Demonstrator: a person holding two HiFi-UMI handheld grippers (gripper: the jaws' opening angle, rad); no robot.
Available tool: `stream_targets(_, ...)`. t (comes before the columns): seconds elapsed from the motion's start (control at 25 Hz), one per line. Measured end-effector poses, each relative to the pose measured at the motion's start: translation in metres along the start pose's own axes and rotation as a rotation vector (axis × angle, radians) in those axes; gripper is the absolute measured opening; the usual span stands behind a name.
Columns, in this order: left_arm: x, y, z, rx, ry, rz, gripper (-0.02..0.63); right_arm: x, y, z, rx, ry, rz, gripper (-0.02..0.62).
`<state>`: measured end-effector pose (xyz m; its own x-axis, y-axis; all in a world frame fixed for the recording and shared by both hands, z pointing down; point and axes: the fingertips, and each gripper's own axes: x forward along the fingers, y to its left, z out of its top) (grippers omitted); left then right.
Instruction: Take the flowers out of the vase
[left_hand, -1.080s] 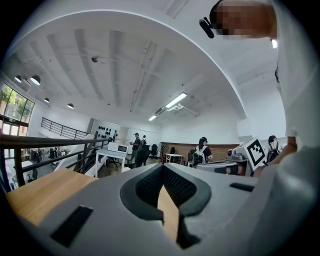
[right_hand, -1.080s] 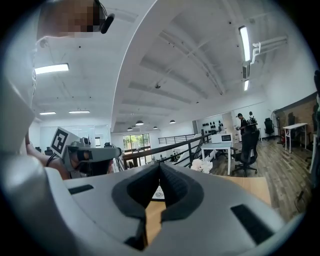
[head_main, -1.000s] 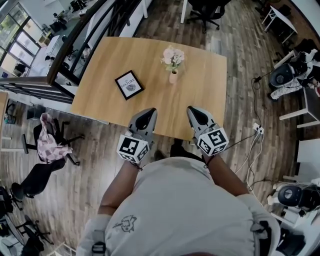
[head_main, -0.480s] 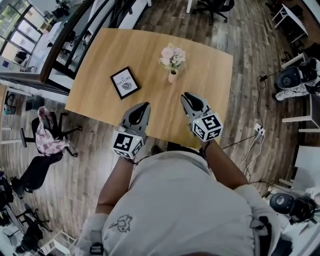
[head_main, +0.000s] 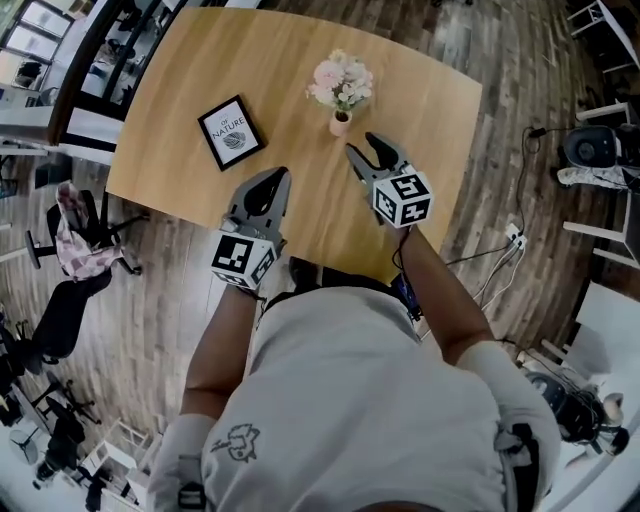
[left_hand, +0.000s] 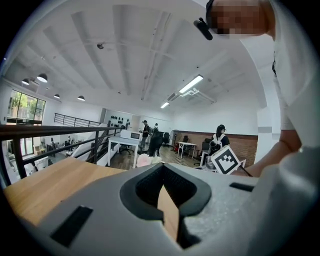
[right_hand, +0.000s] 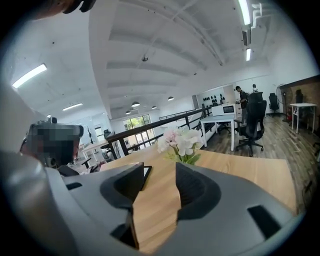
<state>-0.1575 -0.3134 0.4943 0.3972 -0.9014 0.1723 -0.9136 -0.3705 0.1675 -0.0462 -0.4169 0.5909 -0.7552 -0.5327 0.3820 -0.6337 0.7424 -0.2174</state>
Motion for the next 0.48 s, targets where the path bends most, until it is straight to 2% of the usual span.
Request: stream_targets(0.48, 0.058, 0.031, -0.032, -0.041, 0.035, 0.013, 0.003, 0.08, -0.046, -0.036, 0.044, 0.087, -0.021, 0.215)
